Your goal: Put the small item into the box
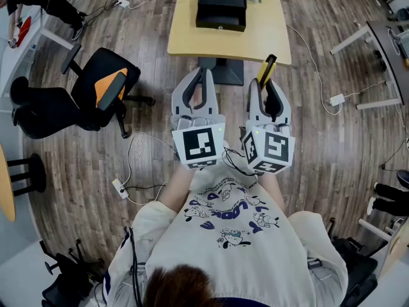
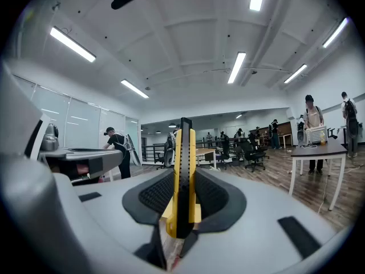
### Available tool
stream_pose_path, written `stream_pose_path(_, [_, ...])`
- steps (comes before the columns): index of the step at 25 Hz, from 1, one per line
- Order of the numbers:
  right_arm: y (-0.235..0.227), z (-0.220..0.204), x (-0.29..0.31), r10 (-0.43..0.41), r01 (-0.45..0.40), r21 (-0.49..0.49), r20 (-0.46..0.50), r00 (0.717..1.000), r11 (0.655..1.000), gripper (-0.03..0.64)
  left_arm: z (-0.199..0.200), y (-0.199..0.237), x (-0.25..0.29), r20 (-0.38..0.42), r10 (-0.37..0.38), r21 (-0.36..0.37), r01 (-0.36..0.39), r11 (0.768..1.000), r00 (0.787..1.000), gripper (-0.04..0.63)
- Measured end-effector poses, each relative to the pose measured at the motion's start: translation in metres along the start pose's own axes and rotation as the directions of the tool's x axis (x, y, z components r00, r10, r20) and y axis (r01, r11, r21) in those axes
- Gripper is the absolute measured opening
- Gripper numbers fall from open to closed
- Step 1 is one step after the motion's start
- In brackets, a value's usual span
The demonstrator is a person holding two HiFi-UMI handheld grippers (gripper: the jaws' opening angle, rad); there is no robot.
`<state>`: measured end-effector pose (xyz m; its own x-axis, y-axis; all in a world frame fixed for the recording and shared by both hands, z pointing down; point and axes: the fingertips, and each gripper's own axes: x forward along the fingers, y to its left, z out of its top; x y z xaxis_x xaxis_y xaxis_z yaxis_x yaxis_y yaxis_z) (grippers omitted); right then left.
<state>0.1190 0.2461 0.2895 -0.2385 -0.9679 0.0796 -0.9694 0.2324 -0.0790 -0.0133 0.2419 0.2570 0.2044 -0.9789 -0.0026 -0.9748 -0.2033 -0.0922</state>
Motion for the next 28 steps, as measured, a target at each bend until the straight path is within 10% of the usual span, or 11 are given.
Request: stream_pose_path(28, [-0.022,-0.014,0.049,0.076,-0.075,0.016,-0.040,0.996,0.997,0.129,-0.020,-0.004,0.042,-0.040,0.061,0.005,-0.061,0.998,0.997,0.023])
